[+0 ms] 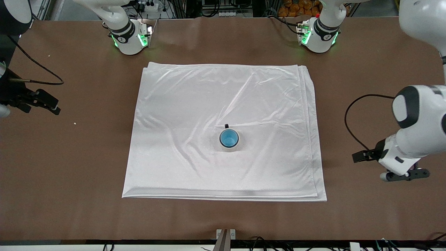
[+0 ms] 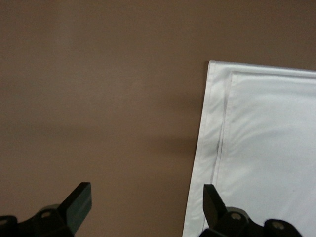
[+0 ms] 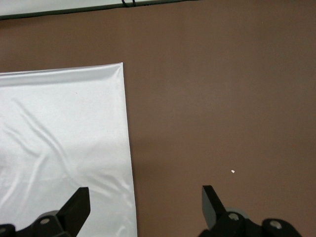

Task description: Place blue cup into white mug on cloth

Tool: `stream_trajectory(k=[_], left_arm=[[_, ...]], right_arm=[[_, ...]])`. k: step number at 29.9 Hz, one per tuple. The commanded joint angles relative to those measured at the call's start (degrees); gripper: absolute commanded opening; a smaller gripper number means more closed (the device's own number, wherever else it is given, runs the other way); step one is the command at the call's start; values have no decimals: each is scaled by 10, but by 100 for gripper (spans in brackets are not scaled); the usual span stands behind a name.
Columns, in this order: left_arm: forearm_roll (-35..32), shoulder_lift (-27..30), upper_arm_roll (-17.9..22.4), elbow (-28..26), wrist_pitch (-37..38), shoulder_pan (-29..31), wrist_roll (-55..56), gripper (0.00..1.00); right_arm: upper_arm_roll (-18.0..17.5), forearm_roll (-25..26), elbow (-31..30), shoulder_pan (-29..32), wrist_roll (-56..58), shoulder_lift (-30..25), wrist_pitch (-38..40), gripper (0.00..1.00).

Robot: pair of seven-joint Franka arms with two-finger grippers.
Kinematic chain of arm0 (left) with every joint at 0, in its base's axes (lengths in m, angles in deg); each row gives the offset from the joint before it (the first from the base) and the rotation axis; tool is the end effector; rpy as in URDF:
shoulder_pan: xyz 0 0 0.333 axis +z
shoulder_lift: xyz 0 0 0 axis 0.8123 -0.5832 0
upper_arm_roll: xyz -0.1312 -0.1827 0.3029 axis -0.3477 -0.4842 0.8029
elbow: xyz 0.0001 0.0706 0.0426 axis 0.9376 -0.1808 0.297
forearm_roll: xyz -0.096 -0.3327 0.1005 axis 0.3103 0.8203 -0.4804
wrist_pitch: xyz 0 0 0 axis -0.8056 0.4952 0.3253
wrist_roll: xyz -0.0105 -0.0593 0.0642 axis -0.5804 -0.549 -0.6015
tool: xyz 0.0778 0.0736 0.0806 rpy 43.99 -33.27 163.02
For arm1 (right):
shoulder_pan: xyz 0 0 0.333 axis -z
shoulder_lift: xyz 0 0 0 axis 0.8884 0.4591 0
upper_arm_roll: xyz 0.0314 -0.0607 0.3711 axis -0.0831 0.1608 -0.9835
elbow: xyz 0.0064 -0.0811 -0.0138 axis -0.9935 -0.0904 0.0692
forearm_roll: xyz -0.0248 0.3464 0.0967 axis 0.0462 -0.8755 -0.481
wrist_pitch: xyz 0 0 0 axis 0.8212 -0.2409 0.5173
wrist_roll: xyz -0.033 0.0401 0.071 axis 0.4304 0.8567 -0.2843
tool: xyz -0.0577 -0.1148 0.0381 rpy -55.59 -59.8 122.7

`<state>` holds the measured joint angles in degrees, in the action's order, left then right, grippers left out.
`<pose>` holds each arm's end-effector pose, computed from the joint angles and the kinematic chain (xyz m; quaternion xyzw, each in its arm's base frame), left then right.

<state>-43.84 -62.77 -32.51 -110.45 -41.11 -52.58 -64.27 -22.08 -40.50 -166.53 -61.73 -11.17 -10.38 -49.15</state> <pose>0.6903 -0.0011 0.4639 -0.9989 -0.0435 -0.0142 0.0076 0.5438 -0.0130 0.6348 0.9970 -0.0476 0.0610 0.0001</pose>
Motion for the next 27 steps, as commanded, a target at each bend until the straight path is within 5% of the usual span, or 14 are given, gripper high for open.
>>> stream_trajectory(k=[1,18,27], left_arm=[[-9,92,-7,-76,21,12,-15,100],[-5,268,-7,-138,108,8,-15,100],[3,307,-7,-137,165,8,-22,100]], right_arm=[[-14,3,-1,17,3,-8,2,100],[-14,-1,21,21,54,9,27,100],[-12,-1,32,15,52,13,40,100]])
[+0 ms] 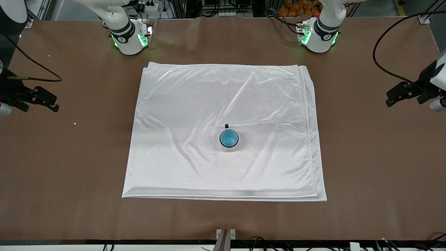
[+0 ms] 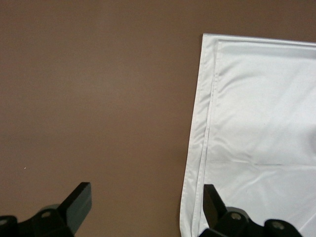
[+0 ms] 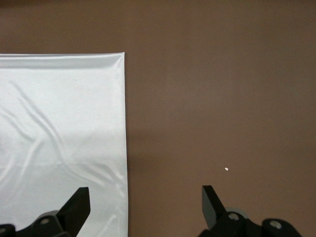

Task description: Place blue cup into white mug on cloth

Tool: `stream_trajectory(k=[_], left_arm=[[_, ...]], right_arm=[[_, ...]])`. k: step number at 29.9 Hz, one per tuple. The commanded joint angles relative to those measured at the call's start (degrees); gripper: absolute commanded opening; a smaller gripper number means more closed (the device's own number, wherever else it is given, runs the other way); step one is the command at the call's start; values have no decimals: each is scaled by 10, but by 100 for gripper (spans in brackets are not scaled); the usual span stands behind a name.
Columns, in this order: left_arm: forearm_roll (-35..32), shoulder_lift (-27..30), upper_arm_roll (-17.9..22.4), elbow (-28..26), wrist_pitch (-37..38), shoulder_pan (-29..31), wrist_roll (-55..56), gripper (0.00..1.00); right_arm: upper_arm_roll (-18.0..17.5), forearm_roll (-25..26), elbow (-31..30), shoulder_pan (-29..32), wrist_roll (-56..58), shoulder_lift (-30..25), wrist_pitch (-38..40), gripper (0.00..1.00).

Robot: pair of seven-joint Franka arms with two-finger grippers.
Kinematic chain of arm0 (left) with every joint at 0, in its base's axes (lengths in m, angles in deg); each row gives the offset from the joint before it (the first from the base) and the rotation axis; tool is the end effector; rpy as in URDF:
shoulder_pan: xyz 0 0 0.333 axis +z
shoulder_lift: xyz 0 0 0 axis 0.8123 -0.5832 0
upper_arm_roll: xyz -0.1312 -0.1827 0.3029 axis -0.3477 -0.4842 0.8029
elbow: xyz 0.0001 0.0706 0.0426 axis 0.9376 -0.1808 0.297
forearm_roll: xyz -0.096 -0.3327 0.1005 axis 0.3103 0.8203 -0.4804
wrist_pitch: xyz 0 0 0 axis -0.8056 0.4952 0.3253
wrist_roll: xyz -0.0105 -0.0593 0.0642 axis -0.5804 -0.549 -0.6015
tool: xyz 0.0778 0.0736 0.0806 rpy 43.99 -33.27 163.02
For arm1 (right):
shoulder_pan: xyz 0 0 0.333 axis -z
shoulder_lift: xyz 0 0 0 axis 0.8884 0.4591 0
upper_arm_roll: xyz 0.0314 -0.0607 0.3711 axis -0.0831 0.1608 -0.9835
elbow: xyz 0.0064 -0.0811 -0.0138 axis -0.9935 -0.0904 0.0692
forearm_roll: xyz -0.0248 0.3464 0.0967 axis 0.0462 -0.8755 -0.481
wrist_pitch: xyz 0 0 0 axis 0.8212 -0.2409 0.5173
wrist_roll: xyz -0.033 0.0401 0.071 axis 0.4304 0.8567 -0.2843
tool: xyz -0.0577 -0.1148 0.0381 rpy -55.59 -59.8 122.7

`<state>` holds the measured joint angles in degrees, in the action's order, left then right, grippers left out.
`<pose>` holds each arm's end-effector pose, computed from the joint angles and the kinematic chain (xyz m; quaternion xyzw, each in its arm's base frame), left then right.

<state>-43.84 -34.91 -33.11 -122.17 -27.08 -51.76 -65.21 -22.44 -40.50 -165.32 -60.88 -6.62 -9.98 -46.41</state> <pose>0.5230 -0.0017 0.6456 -0.9985 -0.0398 -0.0329 0.0188 0.5414 -0.0176 0.6359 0.9989 -0.0123 0.0442 0.0025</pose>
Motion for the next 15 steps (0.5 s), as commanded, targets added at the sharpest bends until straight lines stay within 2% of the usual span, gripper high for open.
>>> stream_trajectory(k=[1,7,15], left_arm=[[3,35,-1,-20,34,-1,-22,100],[3,46,-1,-16,65,-2,-124,100],[11,54,-1,-16,83,-1,-130,100]], right_arm=[[-8,-1,19,7,7,9,13,100],[-7,-1,19,5,7,7,16,100],[-8,-1,19,5,10,7,45,100]])
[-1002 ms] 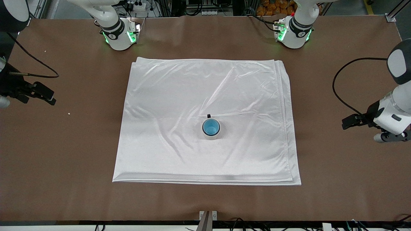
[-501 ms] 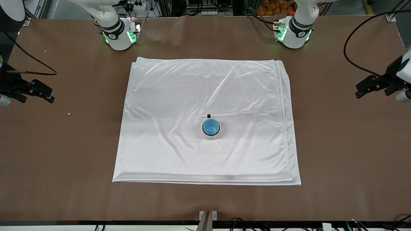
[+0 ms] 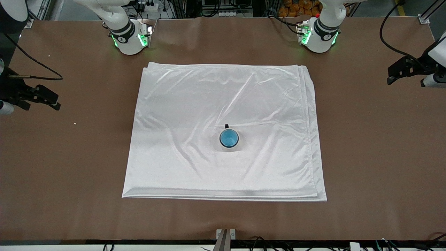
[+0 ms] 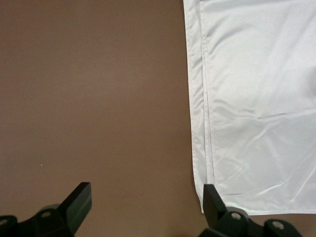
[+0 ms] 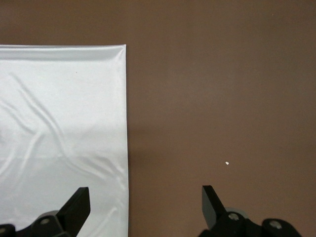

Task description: Place blue cup into white mug on cloth

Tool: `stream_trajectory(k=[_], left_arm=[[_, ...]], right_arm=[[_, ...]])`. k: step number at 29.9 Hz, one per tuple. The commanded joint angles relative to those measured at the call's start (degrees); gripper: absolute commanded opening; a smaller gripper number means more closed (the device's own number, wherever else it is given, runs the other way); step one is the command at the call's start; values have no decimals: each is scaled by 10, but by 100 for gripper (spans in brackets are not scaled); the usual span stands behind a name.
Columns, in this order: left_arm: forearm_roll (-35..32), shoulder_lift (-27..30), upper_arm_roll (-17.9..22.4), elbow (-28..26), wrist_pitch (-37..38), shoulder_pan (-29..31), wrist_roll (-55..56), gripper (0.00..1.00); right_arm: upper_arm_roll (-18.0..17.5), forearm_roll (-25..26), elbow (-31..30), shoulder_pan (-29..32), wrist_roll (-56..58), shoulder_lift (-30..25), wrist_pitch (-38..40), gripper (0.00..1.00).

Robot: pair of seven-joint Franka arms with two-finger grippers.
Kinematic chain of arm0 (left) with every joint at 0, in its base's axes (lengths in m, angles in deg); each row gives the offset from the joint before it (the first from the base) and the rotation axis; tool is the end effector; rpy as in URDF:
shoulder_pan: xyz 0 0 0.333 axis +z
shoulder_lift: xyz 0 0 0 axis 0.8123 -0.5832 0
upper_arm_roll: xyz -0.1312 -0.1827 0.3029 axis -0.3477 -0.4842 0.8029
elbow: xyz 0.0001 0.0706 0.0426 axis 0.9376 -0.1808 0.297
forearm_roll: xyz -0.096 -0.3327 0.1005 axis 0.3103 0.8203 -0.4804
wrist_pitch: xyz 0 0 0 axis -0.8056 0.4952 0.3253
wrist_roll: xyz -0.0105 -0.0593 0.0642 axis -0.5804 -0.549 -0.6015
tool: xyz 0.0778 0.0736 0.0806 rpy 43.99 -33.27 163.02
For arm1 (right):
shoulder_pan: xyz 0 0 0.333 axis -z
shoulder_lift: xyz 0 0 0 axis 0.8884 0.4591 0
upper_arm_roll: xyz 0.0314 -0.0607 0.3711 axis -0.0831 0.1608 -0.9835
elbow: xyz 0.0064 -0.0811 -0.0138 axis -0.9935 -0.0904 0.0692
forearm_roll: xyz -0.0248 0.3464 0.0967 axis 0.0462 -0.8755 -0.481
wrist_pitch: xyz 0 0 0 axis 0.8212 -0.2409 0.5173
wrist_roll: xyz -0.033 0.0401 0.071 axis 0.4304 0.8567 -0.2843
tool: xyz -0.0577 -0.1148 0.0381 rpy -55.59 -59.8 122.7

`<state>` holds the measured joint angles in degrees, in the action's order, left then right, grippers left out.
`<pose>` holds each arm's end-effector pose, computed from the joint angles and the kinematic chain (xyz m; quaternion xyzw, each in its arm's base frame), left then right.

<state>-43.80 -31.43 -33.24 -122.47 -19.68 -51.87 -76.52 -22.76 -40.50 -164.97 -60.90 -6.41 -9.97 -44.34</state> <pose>0.4863 -0.0040 0.6621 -0.9980 0.0590 0.0060 0.0219 0.5374 -0.0143 0.6350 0.9995 -0.0075 0.0291 0.0021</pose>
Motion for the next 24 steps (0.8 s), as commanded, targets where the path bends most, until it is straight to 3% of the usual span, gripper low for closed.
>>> stream_trajectory(k=[1,24], left_arm=[[14,20,0,-13,9,0,-17,100],[19,30,-1,-15,26,-1,12,100]], right_arm=[[-5,-1,16,5,8,7,27,100],[-9,-3,19,5,7,7,57,100]])
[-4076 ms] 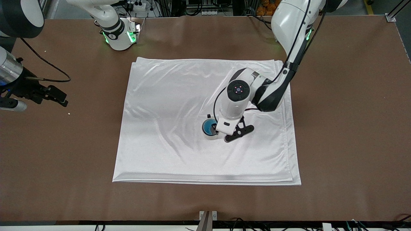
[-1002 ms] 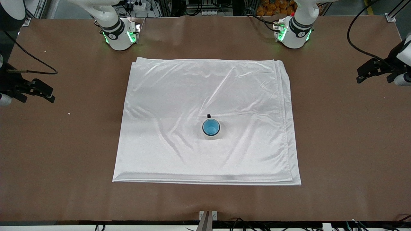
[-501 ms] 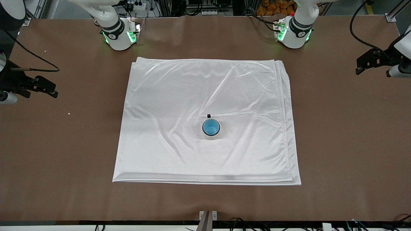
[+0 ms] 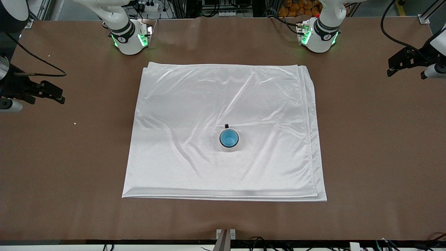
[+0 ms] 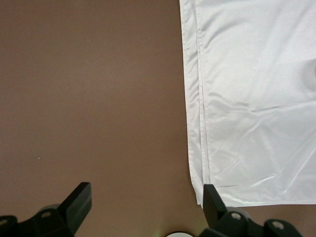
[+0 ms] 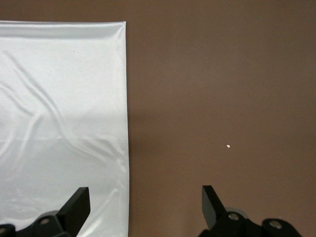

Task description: Place blue cup into white mug on cloth

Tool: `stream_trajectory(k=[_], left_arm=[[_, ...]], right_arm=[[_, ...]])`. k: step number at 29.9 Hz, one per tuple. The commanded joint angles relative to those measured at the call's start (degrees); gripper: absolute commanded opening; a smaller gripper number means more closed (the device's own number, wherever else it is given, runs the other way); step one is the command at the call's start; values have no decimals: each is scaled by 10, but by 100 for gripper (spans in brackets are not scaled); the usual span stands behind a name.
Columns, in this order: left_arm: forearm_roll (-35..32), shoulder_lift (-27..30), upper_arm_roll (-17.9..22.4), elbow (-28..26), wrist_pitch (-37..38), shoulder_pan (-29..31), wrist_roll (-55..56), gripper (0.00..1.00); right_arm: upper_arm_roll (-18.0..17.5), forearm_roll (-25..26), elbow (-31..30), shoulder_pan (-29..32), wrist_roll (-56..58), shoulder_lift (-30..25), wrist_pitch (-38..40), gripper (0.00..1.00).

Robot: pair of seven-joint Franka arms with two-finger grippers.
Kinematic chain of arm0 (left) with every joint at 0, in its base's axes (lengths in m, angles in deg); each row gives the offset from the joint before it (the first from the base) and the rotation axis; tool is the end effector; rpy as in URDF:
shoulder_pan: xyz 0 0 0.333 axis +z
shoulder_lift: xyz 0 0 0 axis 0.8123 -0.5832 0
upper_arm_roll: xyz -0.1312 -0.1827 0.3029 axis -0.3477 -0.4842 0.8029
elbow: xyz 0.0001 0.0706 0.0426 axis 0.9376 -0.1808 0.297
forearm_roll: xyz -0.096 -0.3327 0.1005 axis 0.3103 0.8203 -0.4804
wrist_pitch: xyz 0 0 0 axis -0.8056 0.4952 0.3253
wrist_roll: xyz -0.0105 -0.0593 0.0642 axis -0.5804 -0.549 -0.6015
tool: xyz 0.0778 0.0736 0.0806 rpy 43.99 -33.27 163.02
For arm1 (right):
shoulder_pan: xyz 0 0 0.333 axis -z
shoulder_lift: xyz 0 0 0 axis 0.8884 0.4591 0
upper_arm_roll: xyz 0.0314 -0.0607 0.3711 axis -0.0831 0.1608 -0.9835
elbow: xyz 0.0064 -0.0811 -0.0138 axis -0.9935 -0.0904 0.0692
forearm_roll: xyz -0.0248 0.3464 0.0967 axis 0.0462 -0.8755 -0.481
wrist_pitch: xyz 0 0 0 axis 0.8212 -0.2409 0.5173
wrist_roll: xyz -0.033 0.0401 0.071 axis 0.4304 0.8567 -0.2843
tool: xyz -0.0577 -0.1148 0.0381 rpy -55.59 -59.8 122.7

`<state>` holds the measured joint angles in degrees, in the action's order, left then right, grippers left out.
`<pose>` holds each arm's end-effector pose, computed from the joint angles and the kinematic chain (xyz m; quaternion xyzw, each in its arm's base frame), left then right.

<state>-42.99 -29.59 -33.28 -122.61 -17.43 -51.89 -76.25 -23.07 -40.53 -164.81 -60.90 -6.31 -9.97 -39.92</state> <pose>0.4701 -0.0067 0.6729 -0.9982 0.0566 0.0105 0.0156 0.5275 -0.0112 0.6293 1.0000 -0.0040 -0.0081 0.0012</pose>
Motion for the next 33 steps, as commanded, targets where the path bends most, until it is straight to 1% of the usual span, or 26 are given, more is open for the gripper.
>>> stream_trajectory(k=[1,33], left_arm=[[11,11,0,-13,4,-1,9,100],[12,6,-1,-14,-12,-1,10,100]], right_arm=[[-7,-2,17,5,6,7,12,100],[-7,-2,17,3,6,8,14,100]])
